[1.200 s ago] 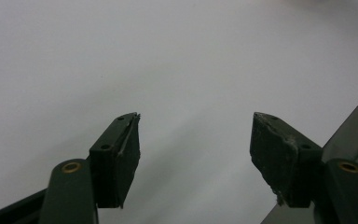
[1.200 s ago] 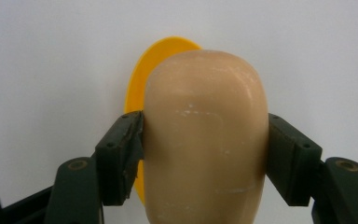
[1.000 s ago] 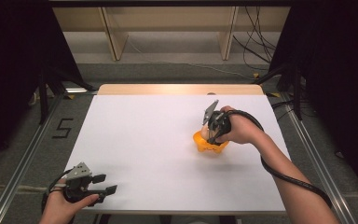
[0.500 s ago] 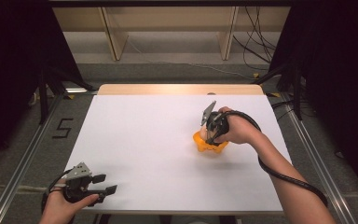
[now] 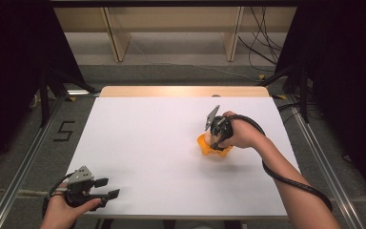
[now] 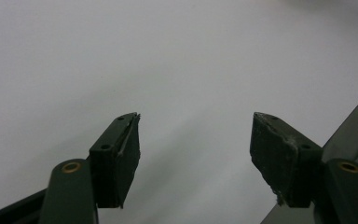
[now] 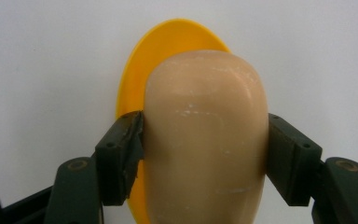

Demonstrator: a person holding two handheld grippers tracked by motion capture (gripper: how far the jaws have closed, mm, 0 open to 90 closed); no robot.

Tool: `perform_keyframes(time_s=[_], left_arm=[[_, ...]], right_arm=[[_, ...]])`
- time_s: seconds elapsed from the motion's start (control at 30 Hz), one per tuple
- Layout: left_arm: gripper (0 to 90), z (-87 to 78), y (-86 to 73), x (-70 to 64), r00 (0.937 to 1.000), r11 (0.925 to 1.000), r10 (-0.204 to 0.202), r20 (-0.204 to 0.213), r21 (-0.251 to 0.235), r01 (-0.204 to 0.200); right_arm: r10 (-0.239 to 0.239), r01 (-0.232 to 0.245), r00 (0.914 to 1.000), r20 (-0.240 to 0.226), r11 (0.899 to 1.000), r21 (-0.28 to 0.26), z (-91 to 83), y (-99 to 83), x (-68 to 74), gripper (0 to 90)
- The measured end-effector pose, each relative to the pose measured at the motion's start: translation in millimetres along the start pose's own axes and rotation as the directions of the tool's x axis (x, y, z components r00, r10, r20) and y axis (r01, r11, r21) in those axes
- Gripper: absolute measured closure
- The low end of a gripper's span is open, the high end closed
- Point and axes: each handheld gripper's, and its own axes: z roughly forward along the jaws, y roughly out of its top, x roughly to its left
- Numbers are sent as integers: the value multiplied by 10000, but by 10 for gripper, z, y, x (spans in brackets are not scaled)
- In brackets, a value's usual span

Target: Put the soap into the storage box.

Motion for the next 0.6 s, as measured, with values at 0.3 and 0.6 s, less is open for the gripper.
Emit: perform_keyframes(time_s=[0.3,0.6], left_arm=[[329,0,-1,0,10000,10000,-2,6,4,2],[329,2,-1,-5,10000,10000,-62,-12,-29,62]], right_arm=[[272,-276,9996,125,9988,393,3,-14,6,354],[265,-265,9996,6,9994,221,44,-29,2,354]])
